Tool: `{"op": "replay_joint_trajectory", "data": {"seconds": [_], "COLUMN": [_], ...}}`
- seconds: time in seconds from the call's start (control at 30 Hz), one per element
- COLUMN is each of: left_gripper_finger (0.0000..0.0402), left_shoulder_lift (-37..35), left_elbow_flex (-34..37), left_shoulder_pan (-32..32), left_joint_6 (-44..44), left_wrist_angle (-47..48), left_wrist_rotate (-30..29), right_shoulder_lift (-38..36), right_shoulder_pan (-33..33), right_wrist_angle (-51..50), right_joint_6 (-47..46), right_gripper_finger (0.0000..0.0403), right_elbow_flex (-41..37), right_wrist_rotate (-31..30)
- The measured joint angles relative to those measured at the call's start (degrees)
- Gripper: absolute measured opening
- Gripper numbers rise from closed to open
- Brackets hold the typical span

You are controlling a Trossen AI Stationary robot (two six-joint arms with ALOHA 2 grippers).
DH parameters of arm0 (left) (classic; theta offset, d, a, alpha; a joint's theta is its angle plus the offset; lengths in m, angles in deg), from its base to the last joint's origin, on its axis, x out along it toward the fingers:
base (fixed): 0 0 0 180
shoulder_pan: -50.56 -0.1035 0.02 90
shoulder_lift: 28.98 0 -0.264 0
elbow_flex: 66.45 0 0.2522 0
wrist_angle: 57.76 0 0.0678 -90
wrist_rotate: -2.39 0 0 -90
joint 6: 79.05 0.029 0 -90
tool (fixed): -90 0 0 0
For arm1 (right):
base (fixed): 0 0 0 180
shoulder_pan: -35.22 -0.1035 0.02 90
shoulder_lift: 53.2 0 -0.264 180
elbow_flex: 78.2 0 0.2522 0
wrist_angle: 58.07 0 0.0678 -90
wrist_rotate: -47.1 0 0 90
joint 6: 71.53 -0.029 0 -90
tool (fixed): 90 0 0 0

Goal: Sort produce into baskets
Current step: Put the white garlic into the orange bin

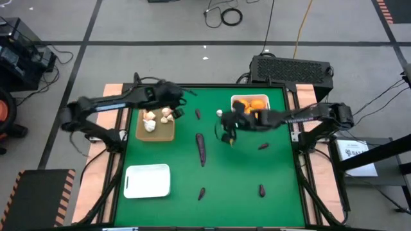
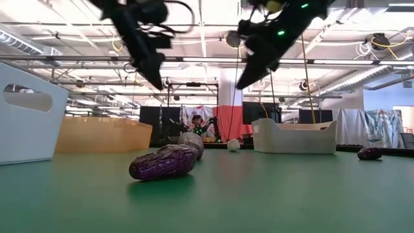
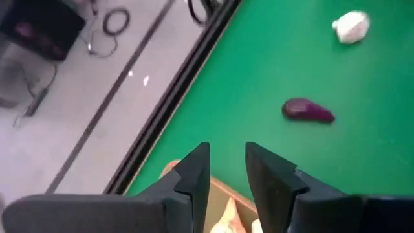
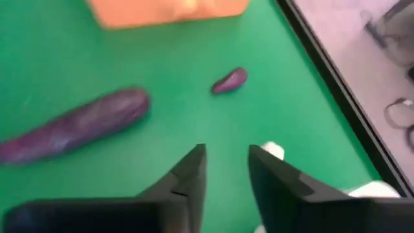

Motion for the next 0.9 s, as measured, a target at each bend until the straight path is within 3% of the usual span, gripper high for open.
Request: {"op": "replay_joint_trajectory", "data": {"seconds": [0.13, 0.33, 0.53, 0.73, 0.9], "left_gripper_finger": [0.0107, 0.0107, 0.013, 0.02, 0.0244], "left_shoulder_lift": [-9.05, -16.43, -17.51, -17.51, -17.52], "left_elbow_flex": [7.83, 10.52, 12.37, 15.72, 18.17], "left_shoulder_pan": [-0.09, -0.08, -0.02, 0.72, 0.68], "left_joint_6": [-0.47, 0.02, -0.04, -0.01, -1.35], "left_wrist_angle": [-9.47, -11.44, -10.69, -11.6, -11.86], "left_wrist_rotate": [-1.96, -3.36, 5.94, 7.29, 7.32], "right_shoulder_lift": [3.94, 13.93, 24.94, 31.46, 33.51], "right_shoulder_pan": [7.49, 13.14, 14.81, 17.6, 20.89], "right_wrist_angle": [-0.67, -10.92, -20.4, -25.88, -26.27], "right_joint_6": [0.22, -1.2, -0.17, 0.58, 1.22], "right_gripper_finger": [0.017, 0.0267, 0.0345, 0.0372, 0.0368], "right_elbow_flex": [4.25, 14.0, 23.76, 29.86, 32.71], "right_wrist_rotate": [6.11, 9.52, 9.99, 15.63, 15.76]}}
